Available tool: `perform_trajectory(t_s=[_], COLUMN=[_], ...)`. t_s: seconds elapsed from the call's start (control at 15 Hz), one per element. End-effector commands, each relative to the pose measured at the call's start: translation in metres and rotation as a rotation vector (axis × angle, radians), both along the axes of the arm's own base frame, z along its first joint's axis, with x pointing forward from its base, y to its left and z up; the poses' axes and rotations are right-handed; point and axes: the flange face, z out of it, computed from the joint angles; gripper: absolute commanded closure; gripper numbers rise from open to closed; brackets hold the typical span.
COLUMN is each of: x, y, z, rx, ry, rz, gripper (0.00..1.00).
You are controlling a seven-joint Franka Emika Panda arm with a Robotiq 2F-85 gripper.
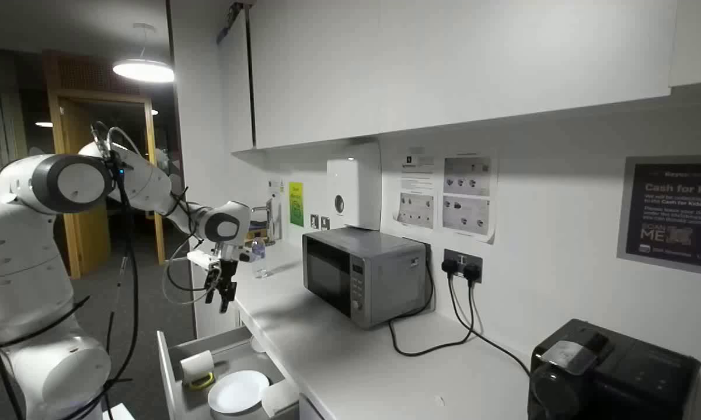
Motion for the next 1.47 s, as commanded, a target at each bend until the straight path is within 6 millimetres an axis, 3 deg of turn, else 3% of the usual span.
perform_trajectory(t_s=[0.0,0.53,1.4], x=[0.000,-0.020,-0.080], y=[0.000,-0.022,-0.144], z=[0.000,-0.009,-0.029], rx=[0.000,-0.004,0.155], ry=[0.001,-0.004,-0.239], rz=[0.000,-0.049,-0.235], gripper=[0.00,0.00,0.00])
